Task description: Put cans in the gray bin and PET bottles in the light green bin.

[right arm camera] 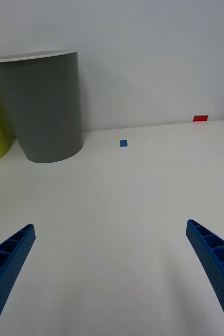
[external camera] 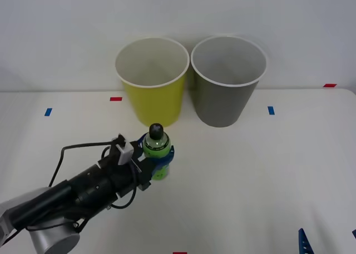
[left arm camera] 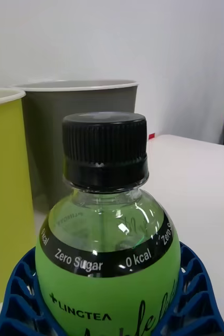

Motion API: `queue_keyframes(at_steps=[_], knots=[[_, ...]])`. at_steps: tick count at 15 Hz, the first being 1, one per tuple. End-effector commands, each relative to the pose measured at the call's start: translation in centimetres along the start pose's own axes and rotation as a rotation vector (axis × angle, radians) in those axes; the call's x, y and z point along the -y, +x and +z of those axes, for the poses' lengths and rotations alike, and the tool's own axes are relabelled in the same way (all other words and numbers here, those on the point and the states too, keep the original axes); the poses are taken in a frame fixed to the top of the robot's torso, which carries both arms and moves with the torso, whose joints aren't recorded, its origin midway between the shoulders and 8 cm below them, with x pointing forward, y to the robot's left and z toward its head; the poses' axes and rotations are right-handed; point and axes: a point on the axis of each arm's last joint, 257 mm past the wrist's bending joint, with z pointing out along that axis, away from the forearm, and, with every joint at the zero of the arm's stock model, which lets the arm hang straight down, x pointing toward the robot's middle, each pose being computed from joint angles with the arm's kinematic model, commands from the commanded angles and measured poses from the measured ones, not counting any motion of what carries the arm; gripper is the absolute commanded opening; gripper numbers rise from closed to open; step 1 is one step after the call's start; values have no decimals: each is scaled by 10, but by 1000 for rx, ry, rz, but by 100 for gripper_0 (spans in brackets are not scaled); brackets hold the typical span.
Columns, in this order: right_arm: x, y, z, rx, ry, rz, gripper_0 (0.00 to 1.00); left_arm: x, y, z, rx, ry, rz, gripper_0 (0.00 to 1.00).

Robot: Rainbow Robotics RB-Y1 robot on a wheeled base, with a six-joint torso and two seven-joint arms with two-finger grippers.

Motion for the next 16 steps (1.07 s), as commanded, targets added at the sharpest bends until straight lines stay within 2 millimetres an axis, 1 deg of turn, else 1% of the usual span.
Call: queue_keyframes(at_steps=[1,3,4,6,7,11,13,16], knots=[[0,0,0,0,0,0,100,11,-33,5,-24,45,2,1],[0,0,0,0,0,0,100,16,-62,10,-2,62,-2,0],[0,0,0,0,0,0,100,19,-73,12,-3,71,-4,1],[0,0,0,0,0,0,100,26,-89,14,-43,91,10,1],[0,0,0,0,0,0,100,25,-93,14,-68,93,20,0],[0,0,0,0,0,0,100,29,-124,10,-151,101,66,1],[0,0,0,0,0,0,100,23,-149,1,-195,84,72,0],[0,0,0,0,0,0,100,1,-182,-11,-201,50,23,0]])
